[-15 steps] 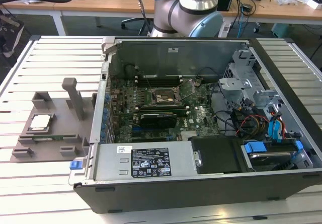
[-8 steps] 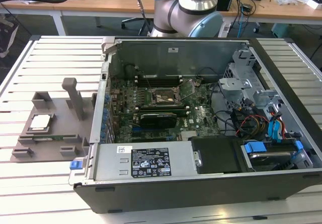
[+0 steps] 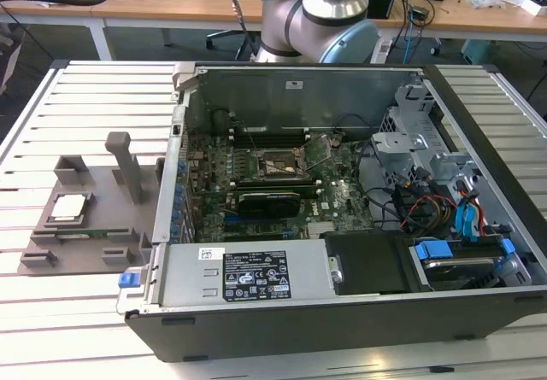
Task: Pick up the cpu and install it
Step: 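Reach for the cpu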
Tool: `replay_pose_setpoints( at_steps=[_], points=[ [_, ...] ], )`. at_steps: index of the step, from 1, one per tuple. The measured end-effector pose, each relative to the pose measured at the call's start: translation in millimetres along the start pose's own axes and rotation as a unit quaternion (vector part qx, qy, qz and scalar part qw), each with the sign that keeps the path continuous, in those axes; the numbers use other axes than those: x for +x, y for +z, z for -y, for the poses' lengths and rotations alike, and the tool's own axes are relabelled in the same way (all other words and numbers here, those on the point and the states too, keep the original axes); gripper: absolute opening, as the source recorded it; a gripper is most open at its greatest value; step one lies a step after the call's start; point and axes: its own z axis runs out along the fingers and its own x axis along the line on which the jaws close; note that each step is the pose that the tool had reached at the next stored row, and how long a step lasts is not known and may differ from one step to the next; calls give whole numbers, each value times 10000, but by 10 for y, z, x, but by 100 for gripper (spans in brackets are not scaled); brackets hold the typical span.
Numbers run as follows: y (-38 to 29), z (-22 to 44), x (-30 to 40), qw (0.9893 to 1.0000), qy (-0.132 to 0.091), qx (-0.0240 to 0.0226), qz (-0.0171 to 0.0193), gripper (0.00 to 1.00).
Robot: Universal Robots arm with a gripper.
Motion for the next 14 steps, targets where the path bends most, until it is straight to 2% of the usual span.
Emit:
replay_pose_setpoints(
  at_steps=[8,14],
  points=[
    [0,7,90,10000,0,0,0,11],
    [0,8,98,10000,0,0,0,11]
  ],
)
